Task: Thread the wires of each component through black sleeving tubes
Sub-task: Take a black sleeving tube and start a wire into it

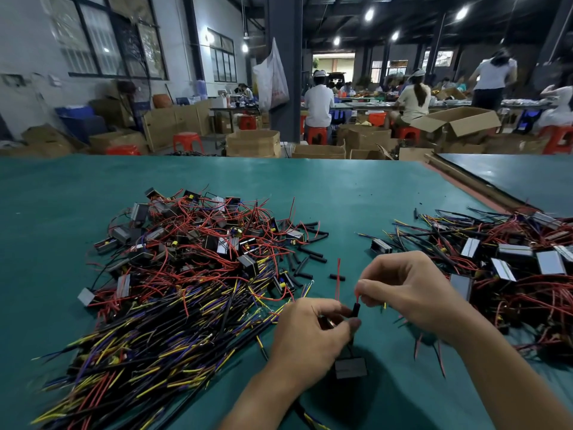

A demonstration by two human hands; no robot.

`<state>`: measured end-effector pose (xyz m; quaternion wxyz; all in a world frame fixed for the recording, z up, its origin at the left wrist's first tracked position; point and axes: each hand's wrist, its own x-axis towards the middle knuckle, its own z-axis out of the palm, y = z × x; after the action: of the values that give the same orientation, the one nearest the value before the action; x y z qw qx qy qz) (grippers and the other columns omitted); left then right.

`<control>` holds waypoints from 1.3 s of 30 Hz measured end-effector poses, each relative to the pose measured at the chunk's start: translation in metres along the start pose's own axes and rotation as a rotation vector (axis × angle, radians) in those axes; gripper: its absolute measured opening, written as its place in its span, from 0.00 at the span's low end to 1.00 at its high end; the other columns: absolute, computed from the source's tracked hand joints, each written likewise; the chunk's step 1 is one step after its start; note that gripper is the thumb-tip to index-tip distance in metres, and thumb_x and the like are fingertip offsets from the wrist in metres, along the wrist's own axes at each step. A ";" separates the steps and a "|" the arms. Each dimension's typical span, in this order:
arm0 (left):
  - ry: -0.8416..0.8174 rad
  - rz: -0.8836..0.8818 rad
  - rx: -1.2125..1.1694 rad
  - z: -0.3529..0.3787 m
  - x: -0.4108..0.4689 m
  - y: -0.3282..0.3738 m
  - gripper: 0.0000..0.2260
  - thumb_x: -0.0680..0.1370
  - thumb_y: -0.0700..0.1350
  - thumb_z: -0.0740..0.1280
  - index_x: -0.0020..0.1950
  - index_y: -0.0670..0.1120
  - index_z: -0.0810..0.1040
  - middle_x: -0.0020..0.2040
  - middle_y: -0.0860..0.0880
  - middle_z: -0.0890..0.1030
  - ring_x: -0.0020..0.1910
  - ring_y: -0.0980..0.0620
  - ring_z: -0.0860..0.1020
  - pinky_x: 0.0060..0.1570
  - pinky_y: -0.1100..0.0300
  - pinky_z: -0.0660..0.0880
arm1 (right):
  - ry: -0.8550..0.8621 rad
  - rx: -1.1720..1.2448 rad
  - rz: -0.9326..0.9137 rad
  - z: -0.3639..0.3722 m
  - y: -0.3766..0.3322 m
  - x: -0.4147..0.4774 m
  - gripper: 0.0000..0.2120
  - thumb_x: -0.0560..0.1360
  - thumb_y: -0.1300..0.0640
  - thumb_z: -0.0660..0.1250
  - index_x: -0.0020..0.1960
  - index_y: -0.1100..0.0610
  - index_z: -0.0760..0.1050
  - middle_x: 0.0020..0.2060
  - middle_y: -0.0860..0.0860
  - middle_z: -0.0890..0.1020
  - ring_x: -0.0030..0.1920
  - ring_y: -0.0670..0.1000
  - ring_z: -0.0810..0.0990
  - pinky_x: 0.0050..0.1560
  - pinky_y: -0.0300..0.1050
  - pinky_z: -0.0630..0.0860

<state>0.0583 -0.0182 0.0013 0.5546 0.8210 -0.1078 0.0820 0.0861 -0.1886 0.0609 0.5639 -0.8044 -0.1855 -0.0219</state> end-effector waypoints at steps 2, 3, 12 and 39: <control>-0.004 -0.001 -0.014 0.000 0.001 -0.001 0.03 0.71 0.46 0.75 0.38 0.50 0.83 0.26 0.56 0.77 0.24 0.60 0.69 0.27 0.65 0.66 | -0.025 0.002 -0.008 0.001 0.000 -0.001 0.06 0.72 0.68 0.72 0.37 0.63 0.82 0.31 0.59 0.84 0.32 0.51 0.81 0.36 0.39 0.79; -0.006 -0.007 -0.021 -0.001 0.002 -0.003 0.04 0.72 0.45 0.75 0.37 0.49 0.83 0.25 0.57 0.75 0.24 0.61 0.67 0.26 0.66 0.64 | -0.036 0.003 -0.009 0.001 0.000 -0.001 0.06 0.72 0.68 0.72 0.37 0.63 0.83 0.31 0.59 0.84 0.32 0.51 0.82 0.37 0.38 0.78; -0.043 -0.027 0.016 -0.002 0.000 -0.002 0.02 0.72 0.44 0.75 0.39 0.48 0.85 0.23 0.58 0.76 0.22 0.62 0.68 0.26 0.70 0.64 | -0.116 -0.045 -0.021 0.002 0.006 -0.001 0.11 0.75 0.68 0.68 0.36 0.59 0.79 0.33 0.61 0.83 0.33 0.51 0.79 0.37 0.43 0.77; -0.152 -0.111 -0.014 -0.002 0.004 -0.005 0.06 0.73 0.43 0.73 0.37 0.43 0.82 0.31 0.49 0.81 0.26 0.57 0.71 0.30 0.65 0.67 | -0.055 -0.104 0.023 0.007 0.008 0.003 0.10 0.73 0.68 0.69 0.34 0.59 0.78 0.31 0.58 0.82 0.33 0.53 0.80 0.40 0.57 0.78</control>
<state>0.0639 -0.0148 -0.0014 0.5542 0.8258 -0.1044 -0.0119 0.0902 -0.1834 0.0519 0.5163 -0.8350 -0.1901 -0.0030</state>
